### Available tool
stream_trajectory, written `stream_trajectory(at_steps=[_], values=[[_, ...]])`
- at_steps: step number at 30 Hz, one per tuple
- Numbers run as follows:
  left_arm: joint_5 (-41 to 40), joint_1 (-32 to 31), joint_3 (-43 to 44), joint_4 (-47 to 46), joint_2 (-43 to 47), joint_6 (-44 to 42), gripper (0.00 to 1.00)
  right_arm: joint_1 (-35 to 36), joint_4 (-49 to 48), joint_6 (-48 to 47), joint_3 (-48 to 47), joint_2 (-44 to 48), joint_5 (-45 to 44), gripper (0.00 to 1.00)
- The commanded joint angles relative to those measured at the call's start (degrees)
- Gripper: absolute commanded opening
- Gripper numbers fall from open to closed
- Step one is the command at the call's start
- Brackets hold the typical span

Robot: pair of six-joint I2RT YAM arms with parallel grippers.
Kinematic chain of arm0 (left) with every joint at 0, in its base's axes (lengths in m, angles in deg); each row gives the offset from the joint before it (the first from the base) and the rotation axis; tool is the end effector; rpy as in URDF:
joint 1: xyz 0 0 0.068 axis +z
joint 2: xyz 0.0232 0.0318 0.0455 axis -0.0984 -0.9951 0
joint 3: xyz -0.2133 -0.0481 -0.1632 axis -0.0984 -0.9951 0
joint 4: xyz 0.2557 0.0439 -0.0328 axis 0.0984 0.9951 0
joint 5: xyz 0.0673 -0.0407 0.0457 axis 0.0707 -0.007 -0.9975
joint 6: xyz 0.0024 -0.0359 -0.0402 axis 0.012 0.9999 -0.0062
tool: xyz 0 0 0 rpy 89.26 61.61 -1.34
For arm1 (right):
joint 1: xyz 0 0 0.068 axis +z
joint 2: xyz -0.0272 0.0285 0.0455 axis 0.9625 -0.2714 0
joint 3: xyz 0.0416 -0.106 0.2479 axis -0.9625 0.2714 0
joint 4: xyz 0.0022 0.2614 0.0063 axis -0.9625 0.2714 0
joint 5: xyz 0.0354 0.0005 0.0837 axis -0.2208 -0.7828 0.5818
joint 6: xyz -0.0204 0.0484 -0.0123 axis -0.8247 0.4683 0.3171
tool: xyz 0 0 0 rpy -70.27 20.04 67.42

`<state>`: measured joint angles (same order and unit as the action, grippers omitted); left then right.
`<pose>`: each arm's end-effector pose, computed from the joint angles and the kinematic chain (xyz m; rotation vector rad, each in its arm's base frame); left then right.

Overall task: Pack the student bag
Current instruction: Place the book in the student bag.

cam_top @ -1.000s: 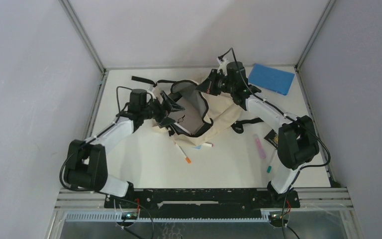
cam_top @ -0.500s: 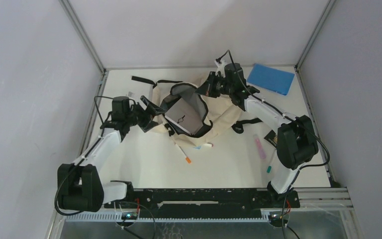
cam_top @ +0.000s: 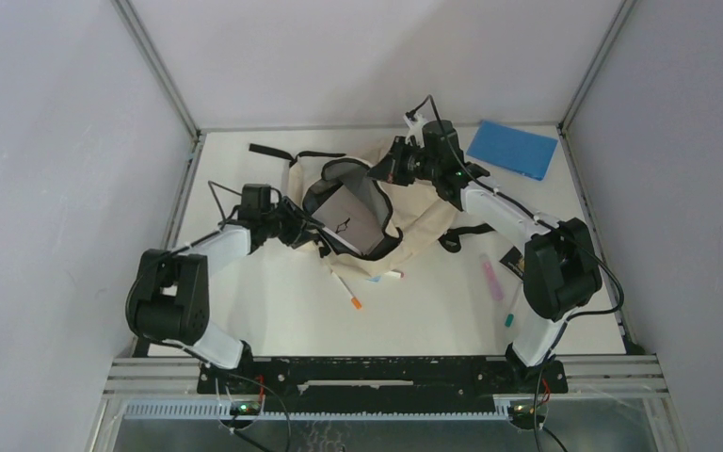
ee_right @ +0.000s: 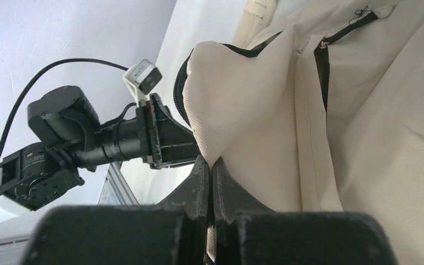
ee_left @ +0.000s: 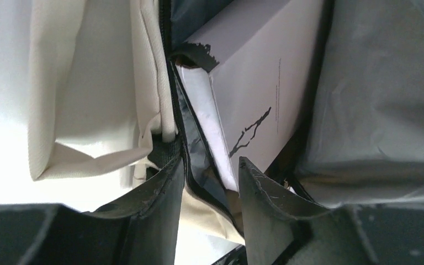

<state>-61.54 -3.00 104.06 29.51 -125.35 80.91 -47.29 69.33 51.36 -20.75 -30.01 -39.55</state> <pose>0.2957 -0.0593 0.1781 -0.8407 2.4071 -0.9884 0.3594 0.2013 0.2959 -0.1912 2.1289 1.1439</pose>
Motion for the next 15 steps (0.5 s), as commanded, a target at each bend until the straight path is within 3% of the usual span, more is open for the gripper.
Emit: stream_trajectory(at_steps=[1, 15], values=[[0.6, -1.0, 5.3, -3.9, -3.6, 2.0, 0.45, 0.5, -4.4, 0.7, -0.6, 0.1, -0.3, 0.0], [-1.6, -6.0, 14.9, -8.9, -12.8, 3.1, 0.4, 0.9, -5.6, 0.8, -0.6, -0.2, 1.8, 0.0]])
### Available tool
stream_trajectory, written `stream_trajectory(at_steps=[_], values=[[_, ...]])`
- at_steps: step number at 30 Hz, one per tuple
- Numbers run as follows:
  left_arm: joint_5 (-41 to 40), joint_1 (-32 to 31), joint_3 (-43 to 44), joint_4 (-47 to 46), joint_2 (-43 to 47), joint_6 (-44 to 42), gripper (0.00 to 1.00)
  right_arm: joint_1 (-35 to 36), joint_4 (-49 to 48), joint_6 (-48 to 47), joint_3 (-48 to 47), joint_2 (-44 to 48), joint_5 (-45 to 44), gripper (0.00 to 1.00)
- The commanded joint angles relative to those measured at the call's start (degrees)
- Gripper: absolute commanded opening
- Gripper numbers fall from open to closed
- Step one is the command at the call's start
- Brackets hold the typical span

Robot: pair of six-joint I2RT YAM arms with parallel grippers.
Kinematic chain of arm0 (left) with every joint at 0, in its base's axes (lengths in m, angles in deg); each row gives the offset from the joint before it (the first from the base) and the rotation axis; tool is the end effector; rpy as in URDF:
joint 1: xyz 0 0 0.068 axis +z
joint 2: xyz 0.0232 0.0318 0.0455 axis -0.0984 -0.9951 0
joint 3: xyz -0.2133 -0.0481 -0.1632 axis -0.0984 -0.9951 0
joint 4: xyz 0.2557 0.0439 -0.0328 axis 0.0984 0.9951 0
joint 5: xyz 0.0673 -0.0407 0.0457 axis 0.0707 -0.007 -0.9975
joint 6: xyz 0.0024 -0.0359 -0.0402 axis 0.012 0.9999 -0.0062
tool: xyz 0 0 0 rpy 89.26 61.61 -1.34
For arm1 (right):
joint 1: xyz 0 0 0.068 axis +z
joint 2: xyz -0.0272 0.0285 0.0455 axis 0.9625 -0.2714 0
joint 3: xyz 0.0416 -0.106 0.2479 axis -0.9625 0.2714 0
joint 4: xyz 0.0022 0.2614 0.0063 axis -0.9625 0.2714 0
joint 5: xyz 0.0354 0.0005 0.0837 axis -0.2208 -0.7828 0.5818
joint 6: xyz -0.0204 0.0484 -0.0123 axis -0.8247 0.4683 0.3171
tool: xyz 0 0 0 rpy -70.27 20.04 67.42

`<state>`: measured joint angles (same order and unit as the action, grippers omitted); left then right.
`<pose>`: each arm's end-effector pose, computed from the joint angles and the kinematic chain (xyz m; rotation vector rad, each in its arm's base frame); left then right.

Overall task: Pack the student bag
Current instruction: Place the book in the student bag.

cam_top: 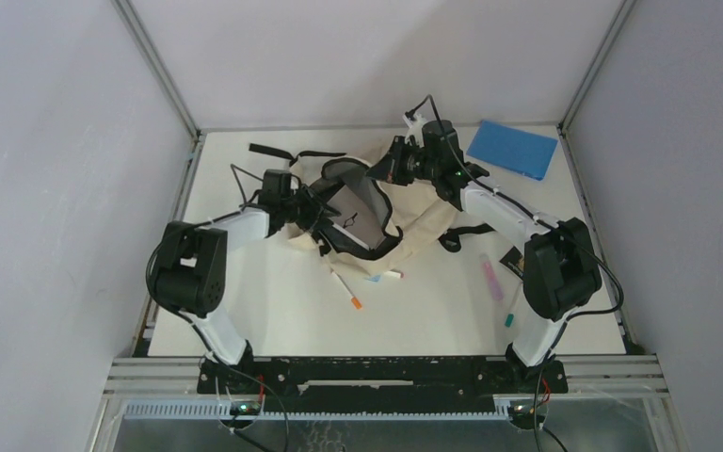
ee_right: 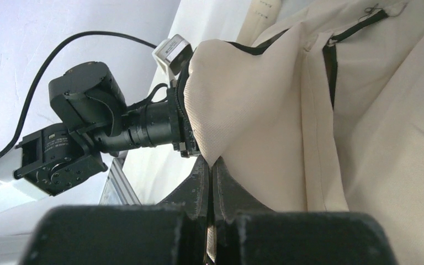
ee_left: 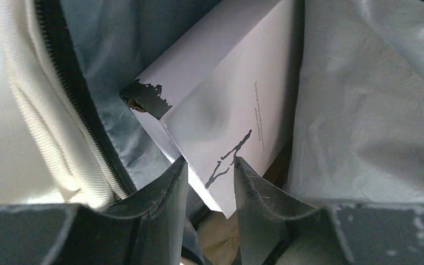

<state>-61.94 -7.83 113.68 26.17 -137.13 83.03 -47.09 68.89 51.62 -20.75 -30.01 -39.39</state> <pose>0.3393 -0.0957 0.1684 -0.7835 2.4343 -1.0342 0.3589 0.2027 0.2967 -0.1943 2.1228 1.1527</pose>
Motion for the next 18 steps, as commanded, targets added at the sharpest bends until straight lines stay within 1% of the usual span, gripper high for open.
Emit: stream_trajectory(at_steps=[1, 7, 8, 9, 10, 11, 13, 14, 15, 16, 18], values=[[-1.2, -1.6, 6.0, -6.9, -1.5, 0.8, 0.4, 0.8, -5.2, 0.5, -0.6, -0.3, 2.0, 0.0], [0.3, -1.7, 11.0, -9.0, -8.3, -1.3, 0.42, 1.0, -4.0, 0.5, -0.7, -1.0, 2.3, 0.0], [1.0, -1.8, 11.1, -9.4, -8.3, -1.8, 0.44, 1.0, -3.3, 0.5, -0.9, -1.2, 1.8, 0.0], [2.1, -1.8, 11.1, -9.8, -8.2, -2.2, 0.49, 1.0, -2.6, 0.1, -1.1, -1.4, 1.5, 0.0], [3.1, -1.8, 11.1, -9.9, -7.6, -2.7, 0.54, 0.9, -1.4, -0.4, -1.4, -1.5, 1.3, 0.03], [3.7, -1.8, 11.3, -8.7, -6.7, -3.6, 0.6, 0.8, 0.3, -0.8, -1.6, -1.7, 1.1, 0.18], [3.6, -1.8, 11.6, -4.7, -3.8, -6.7, 0.7, 0.7, 1.8, -2.0, -1.9, -1.2, 0.6, 0.5], [3.0, -1.7, 11.7, -2.2, -2.1, -8.4, 0.75, 0.6, 2.8, -2.9, -2.2, -0.7, -0.1, 0.59], [1.9, -1.7, 11.8, 0.4, -0.3, -9.6, 0.76, 0.6, 4.4, -4.0, -2.6, 0.2, -1.5, 0.68], [1.4, -1.6, 11.8, 2.9, 1.8, -10.7, 0.77, 0.4, 6.2, -5.2, -3.4, 1.5, -2.8, 0.72], [0.8, -1.2, 10.5, 4.7, 4.7, -11.0, 0.77, -0.4, 9.2, -7.3, -4.2, 4.0, -5.8, 0.75]])
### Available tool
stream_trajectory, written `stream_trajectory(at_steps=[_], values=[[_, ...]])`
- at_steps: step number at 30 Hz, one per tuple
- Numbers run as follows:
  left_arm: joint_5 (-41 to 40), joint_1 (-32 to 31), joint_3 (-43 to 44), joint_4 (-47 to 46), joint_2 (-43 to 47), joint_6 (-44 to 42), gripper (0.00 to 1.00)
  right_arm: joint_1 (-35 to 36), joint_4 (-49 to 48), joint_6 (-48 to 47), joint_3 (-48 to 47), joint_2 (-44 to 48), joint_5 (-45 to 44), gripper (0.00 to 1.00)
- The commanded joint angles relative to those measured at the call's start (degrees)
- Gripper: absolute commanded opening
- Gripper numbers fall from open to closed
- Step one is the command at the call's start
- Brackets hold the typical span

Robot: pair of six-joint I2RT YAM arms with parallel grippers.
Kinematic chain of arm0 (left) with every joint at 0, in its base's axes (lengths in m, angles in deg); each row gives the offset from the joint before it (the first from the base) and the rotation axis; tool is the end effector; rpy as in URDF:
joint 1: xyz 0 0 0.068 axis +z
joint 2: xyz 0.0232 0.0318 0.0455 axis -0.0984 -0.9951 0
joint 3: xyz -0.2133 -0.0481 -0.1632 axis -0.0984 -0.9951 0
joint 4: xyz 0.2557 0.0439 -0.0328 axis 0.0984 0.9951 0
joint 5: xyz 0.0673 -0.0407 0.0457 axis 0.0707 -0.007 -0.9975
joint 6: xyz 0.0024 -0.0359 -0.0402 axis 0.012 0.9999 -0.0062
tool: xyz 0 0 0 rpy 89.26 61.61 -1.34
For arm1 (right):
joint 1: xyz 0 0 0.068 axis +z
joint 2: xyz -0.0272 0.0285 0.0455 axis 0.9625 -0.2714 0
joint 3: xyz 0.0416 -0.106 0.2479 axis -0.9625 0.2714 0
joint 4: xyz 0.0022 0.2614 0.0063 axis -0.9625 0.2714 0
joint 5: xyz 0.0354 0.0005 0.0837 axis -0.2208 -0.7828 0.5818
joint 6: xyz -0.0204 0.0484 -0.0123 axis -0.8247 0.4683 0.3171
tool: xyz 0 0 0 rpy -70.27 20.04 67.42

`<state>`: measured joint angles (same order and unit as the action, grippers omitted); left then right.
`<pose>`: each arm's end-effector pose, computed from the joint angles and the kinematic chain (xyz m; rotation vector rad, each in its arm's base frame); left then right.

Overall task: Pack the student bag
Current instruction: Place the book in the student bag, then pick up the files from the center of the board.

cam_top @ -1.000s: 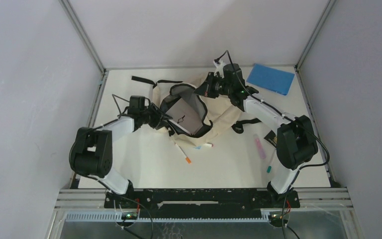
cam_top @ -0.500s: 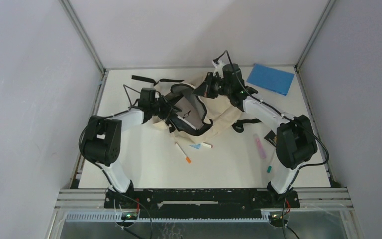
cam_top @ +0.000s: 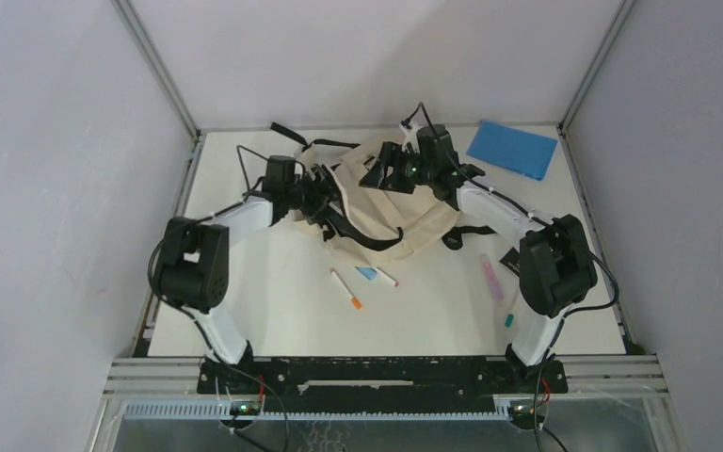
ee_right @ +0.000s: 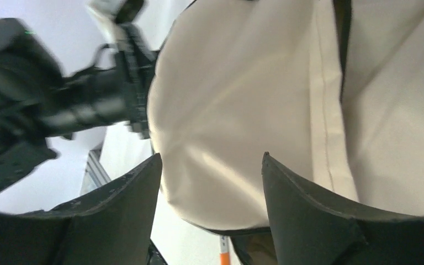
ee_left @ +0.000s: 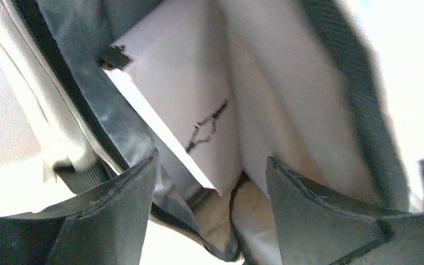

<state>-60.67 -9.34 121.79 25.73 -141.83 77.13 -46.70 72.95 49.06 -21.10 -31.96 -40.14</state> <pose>0.3686 -0.1139 0.1827 -0.5720 2.4052 -1.0563 0.3607 0.2063 0.2786 -0.2145 2.2128 1.0992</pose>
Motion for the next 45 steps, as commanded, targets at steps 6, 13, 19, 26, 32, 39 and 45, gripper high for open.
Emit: stream_trajectory(at_steps=[6, 13, 19, 26, 32, 39, 45], values=[[-6.1, 1.2, -2.5, 13.2, 21.4, -6.5, 0.77, -8.5, 15.0, -1.9, -2.3, 14.3, -31.0, 0.86], [-20.4, 1.3, -5.4, 23.6, 37.1, -12.4, 0.77, -28.6, 22.0, 3.4, 0.8, 13.6, -29.9, 0.89], [-13.3, 0.7, -6.5, 19.6, 45.0, -16.0, 0.78, -32.7, 23.1, -3.2, -3.7, 7.3, -35.6, 0.89], [-9.0, -1.2, -6.3, 19.5, 45.8, -16.9, 0.78, -35.6, 25.9, -0.1, -9.9, -2.7, -37.0, 0.9], [-6.0, -1.5, -6.8, 18.9, 45.5, -17.5, 0.79, -39.1, 16.3, 8.9, -5.8, -5.1, -30.3, 0.94], [-3.5, -3.1, -3.7, 18.8, 45.2, -19.1, 0.79, -40.6, -5.3, 25.2, 5.0, -5.6, -27.8, 0.94], [-3.8, -3.1, -2.7, 19.7, 44.1, -20.1, 0.8, -39.9, -9.8, 32.5, 5.0, -8.5, -32.8, 0.95]])
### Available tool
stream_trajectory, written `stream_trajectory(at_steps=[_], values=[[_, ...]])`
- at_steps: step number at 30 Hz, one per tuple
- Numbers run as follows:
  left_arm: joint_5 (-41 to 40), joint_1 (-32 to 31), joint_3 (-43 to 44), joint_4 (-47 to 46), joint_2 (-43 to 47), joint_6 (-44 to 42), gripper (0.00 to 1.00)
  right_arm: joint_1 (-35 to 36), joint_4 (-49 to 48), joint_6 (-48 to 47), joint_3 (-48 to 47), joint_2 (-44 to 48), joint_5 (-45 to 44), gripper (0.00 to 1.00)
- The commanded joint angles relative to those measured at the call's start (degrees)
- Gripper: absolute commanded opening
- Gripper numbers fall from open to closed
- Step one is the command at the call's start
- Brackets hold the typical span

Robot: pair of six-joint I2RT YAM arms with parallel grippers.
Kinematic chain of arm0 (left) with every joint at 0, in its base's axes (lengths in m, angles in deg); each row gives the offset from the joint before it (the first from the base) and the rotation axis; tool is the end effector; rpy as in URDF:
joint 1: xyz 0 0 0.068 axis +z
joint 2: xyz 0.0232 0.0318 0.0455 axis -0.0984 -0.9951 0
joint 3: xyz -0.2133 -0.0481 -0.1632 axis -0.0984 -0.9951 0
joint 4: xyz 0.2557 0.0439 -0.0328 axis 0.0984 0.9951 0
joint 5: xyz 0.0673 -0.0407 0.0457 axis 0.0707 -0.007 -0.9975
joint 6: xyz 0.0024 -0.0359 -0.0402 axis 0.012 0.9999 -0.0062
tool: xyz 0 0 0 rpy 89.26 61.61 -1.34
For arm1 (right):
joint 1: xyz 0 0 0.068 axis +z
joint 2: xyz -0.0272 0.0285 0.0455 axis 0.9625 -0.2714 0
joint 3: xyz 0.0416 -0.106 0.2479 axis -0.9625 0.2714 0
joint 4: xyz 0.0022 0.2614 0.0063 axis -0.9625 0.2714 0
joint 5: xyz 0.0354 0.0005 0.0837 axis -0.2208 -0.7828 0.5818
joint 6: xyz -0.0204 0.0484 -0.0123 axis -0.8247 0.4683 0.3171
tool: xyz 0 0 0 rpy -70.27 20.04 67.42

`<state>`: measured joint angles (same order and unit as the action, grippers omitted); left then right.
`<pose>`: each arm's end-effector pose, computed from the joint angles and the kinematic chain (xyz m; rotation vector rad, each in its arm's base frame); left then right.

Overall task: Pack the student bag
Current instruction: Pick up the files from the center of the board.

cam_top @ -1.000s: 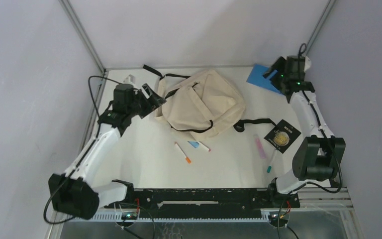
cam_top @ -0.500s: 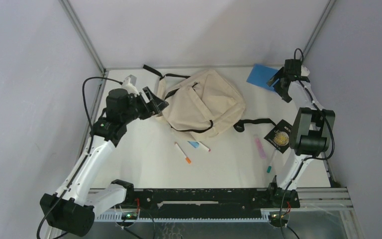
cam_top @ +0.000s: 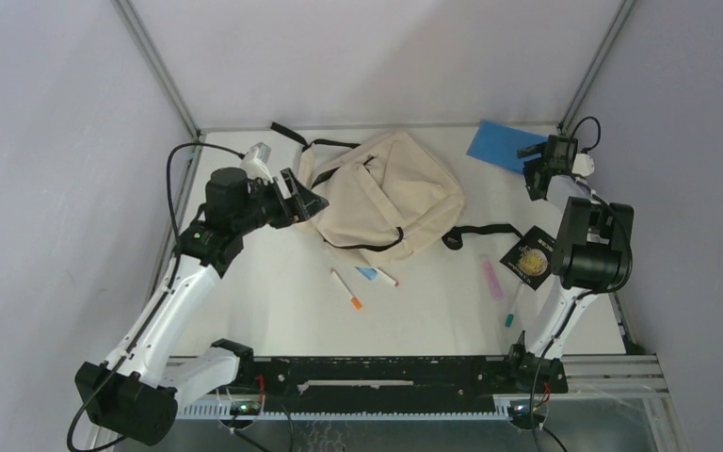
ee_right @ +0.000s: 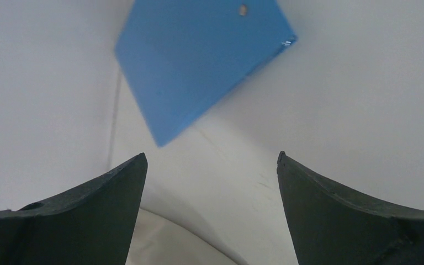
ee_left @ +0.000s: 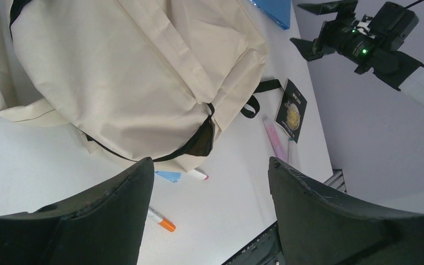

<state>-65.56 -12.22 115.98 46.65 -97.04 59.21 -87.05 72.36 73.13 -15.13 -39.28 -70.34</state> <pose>0.2146 -0.0816 0.3465 -0.0764 2.0787 -0.9183 0.4098 -0.0952 0.1920 1.3460 1.8965 0.3223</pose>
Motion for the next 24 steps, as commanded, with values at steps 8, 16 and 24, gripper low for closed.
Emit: stream_trajectory(at_steps=[8, 16, 24], values=[[3.4, -0.2, 3.1, -2.9, -2.5, -0.6, 0.8, -0.3, -12.8, 14.0, 2.1, -3.5, -1.3, 0.98], [2.9, -0.2, 3.5, -2.8, -3.9, -1.8, 0.8, -0.9, -25.6, 17.1, 6.2, -7.6, -1.3, 0.98], [2.7, -0.1, 3.2, -5.3, -6.5, -0.6, 0.81, -1.4, -36.2, 20.0, 7.4, -12.3, -0.1, 0.92]])
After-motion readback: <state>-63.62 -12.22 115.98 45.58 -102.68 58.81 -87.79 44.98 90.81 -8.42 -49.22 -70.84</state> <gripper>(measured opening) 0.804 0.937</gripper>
